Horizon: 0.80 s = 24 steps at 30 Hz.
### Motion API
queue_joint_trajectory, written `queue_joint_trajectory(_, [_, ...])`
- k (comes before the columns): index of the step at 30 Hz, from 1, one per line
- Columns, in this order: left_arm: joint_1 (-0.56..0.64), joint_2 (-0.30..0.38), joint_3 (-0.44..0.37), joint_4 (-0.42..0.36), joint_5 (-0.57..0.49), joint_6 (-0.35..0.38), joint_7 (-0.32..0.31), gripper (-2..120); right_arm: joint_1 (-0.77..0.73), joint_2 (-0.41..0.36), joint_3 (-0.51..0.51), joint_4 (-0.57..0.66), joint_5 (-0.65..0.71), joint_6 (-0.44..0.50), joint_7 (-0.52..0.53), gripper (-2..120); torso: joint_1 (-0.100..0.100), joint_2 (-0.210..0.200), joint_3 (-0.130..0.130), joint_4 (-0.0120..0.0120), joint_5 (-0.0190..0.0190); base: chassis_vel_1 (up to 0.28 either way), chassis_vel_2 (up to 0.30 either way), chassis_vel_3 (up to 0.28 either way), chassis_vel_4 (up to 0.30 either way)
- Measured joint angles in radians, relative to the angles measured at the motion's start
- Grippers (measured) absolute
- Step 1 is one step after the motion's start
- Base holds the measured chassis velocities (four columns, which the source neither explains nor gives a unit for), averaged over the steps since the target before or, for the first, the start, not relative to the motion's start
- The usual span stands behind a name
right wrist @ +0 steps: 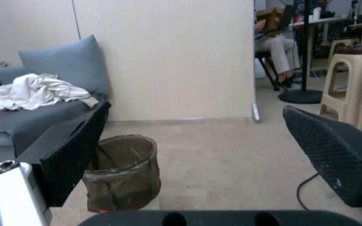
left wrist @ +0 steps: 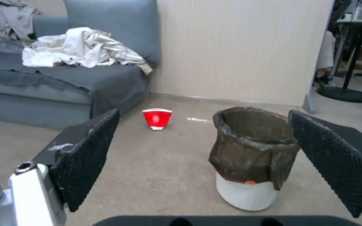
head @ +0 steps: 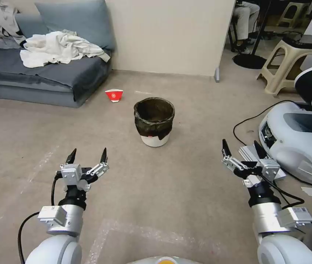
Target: Pick up the trash can from the floor.
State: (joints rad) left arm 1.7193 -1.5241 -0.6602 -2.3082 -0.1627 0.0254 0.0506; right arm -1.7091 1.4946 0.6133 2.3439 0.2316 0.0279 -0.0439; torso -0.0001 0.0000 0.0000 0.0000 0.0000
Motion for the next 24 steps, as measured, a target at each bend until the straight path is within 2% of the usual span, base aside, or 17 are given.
queue_joint_trajectory(24, [-0.005,-0.001,-0.004,0.008,0.000,0.001,-0.003,100,-0.002,0.003,0.002,0.001,-0.001,-0.001,-0.008,100,0.000,0.000,0.000,0.0000,0.0000,-0.080,0.080,0.080,-0.076])
